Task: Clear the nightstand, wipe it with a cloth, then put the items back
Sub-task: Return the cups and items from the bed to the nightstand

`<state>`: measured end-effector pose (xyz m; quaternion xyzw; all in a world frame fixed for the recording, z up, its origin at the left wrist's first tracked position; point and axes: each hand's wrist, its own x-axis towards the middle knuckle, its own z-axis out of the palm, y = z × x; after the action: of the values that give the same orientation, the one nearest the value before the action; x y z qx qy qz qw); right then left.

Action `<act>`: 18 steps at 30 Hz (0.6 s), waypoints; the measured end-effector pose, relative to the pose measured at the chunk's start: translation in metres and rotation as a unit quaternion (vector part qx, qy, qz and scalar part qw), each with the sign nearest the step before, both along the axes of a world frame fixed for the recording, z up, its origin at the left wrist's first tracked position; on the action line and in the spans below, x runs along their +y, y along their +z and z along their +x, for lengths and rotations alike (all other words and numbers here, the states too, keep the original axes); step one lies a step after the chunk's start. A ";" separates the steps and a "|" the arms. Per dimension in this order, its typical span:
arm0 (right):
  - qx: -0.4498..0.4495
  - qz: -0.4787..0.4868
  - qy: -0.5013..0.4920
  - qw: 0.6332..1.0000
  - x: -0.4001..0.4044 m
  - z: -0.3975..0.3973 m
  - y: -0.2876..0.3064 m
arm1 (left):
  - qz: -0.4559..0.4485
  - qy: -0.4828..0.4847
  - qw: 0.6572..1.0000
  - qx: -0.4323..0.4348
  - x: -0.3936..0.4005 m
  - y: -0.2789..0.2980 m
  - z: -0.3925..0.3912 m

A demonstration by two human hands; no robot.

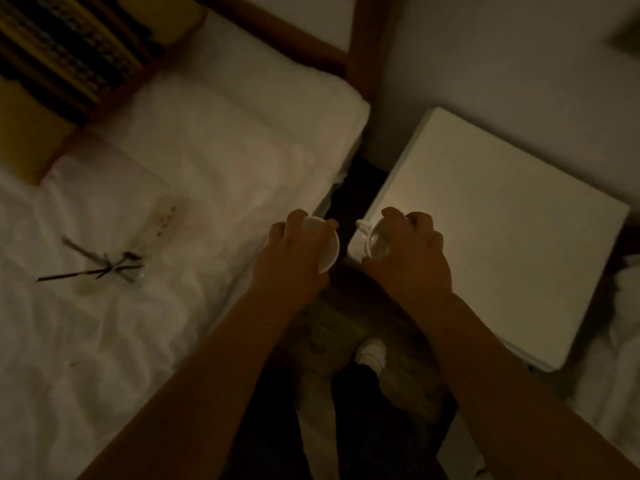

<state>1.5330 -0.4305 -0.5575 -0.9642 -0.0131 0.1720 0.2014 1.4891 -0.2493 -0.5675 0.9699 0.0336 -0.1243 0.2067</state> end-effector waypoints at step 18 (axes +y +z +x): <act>0.046 0.066 -0.230 0.970 -0.171 0.114 -0.060 | 0.075 -0.284 0.956 -0.011 -0.175 -0.051 0.190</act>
<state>1.6466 -0.6016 -0.6180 -0.9168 0.2074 0.1638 0.2994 1.6788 -0.4245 -0.6180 0.9536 -0.2359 -0.1640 0.0898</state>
